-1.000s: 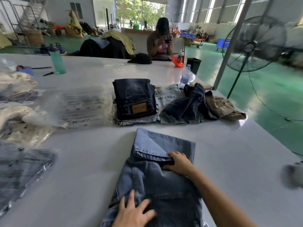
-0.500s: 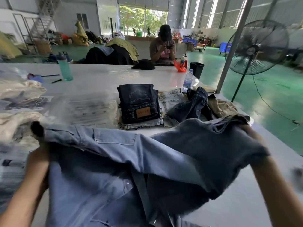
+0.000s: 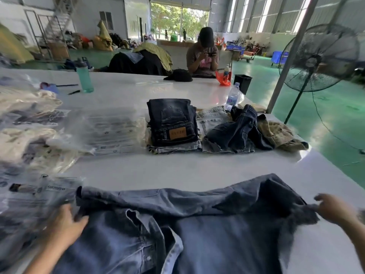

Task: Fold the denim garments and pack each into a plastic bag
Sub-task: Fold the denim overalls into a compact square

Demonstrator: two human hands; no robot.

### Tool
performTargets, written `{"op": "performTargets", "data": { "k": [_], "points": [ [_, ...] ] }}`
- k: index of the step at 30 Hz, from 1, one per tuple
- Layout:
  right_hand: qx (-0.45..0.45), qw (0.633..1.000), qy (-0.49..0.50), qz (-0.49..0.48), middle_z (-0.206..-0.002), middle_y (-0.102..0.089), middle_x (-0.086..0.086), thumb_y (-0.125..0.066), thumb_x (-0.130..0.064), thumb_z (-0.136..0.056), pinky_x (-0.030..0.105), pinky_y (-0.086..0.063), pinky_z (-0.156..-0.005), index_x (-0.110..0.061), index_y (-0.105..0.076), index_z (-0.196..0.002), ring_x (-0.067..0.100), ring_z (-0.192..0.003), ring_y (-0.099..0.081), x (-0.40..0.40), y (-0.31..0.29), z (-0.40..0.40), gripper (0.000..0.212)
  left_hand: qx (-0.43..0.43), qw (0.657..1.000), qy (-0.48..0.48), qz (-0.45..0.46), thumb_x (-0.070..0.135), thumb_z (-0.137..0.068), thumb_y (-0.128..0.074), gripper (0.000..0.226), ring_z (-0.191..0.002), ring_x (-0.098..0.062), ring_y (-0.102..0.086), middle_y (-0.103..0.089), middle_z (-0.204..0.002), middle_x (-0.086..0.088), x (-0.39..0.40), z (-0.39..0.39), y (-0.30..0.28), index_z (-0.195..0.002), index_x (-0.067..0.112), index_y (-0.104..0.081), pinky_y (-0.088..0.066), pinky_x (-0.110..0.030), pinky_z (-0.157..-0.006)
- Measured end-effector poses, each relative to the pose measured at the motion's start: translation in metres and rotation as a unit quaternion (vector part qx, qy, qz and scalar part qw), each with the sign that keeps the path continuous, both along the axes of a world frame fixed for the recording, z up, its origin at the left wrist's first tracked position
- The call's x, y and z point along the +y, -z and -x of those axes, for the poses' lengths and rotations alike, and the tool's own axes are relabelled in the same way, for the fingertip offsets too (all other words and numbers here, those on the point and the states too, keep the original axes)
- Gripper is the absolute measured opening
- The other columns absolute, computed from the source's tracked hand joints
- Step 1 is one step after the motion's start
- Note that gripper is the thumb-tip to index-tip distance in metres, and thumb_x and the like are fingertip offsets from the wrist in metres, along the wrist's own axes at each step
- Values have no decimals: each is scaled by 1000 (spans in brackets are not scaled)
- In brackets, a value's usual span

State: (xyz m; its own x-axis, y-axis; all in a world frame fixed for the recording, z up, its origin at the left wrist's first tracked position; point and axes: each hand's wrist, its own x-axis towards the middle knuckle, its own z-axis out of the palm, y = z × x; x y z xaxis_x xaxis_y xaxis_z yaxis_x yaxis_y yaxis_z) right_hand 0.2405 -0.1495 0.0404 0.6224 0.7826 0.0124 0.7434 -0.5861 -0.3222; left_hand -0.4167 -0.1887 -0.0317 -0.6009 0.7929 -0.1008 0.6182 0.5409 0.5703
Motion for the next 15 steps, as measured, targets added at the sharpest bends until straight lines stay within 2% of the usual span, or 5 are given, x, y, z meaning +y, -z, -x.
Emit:
{"op": "performTargets", "data": {
  "k": [3,6,8,11,15],
  "points": [
    [-24,991,-128,18,-116,-62,24,-62,-9,-85,40,-46,-87,1,-63,-113,38,-104,-59,8,1,42,30,93,988,115,-45,5,-69,-80,47,-98,-42,-60,-64,-106,-25,-3,-38,0,-110,-3,-60,-48,-48,-83],
    [-143,961,-237,20,-137,-46,10,-57,-20,-83,41,-42,-96,-17,-49,-133,30,-121,-48,16,5,94,51,72,978,196,17,23,-82,-68,54,-118,-29,-52,-55,-130,-9,6,-68,-6,-130,13,-47,-44,-36,-90],
    [-211,924,-312,59,-152,-27,2,-56,-23,-80,48,-29,-110,-30,-27,-146,24,-139,-27,21,7,123,72,113,969,212,57,26,-84,-64,59,-125,-27,-46,-46,-139,-7,10,-76,-5,-136,16,-38,-44,-36,-92],
    [-220,870,-411,158,-158,-9,-4,-60,-26,-82,70,1,-107,-38,-12,-149,21,-148,5,32,23,149,83,60,978,194,-45,12,-81,-66,63,-128,-33,-43,-39,-144,-15,16,-73,-4,-138,8,-40,-40,-43,-100],
    [-158,907,-352,170,-143,-43,-4,-51,-30,-89,71,-2,-107,-26,-45,-131,17,-142,-24,36,47,141,42,-21,987,158,-32,49,-85,-62,73,-128,-34,-44,-41,-144,-17,24,-75,-12,-141,11,-34,-39,-43,-101]
  ]
}}
